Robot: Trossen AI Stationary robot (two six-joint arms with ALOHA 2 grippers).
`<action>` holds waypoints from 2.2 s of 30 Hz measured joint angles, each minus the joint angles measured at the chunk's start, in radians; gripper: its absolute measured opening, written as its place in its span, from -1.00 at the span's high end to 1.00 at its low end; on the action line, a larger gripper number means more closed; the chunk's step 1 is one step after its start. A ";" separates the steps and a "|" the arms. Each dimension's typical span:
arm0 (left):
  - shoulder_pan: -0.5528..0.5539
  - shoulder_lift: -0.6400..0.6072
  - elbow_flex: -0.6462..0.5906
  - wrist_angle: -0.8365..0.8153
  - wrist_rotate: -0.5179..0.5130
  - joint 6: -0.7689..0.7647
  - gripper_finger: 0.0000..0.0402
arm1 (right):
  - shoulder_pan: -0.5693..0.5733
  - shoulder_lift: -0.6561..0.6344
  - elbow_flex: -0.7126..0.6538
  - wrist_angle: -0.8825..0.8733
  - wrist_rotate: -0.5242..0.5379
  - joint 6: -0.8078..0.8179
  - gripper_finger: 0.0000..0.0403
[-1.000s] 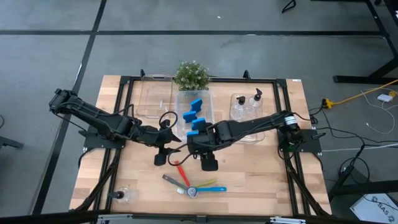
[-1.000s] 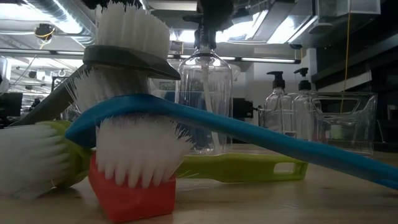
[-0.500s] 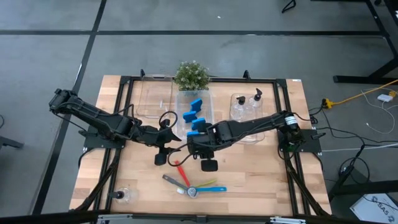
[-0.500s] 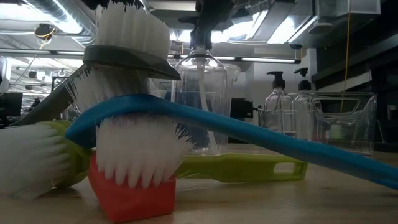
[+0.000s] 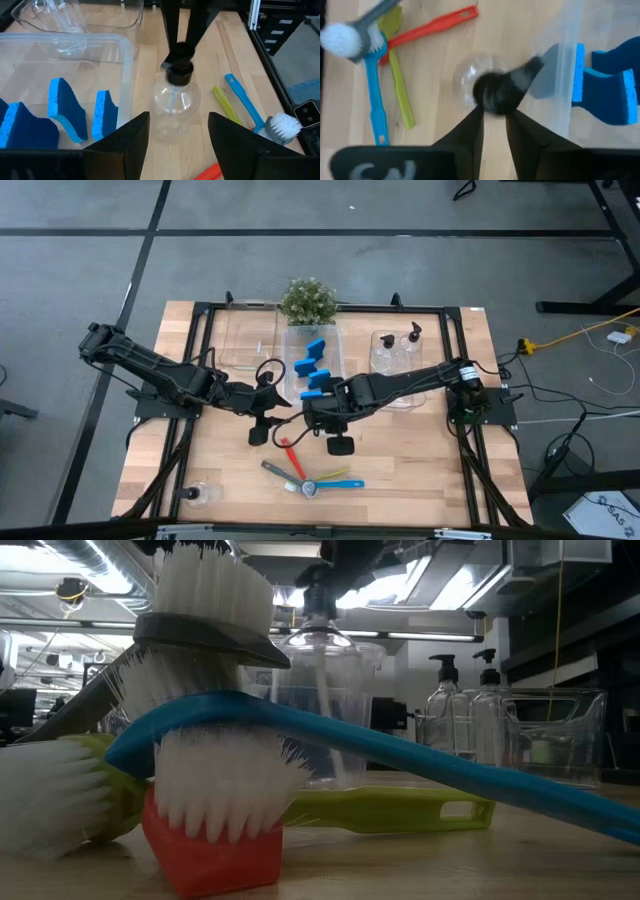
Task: Pick & Place Kitchen Sink Supplies
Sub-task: Put the transparent bottle into the right transparent bin
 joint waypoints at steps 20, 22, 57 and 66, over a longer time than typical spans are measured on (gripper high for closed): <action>0.000 0.000 0.000 0.001 0.000 -0.007 0.03 | -0.013 -0.013 0.070 -0.045 -0.040 -0.019 0.51; 0.000 0.000 0.000 0.001 0.000 -0.007 0.03 | -0.013 -0.013 0.070 -0.025 -0.041 -0.017 0.39; 0.000 0.000 0.000 0.001 0.000 -0.023 0.02 | -0.013 -0.012 -0.016 0.119 0.054 0.195 -0.06; 0.000 0.000 0.000 0.001 0.001 -0.023 0.02 | -0.017 -0.013 -0.016 0.117 0.066 0.191 0.49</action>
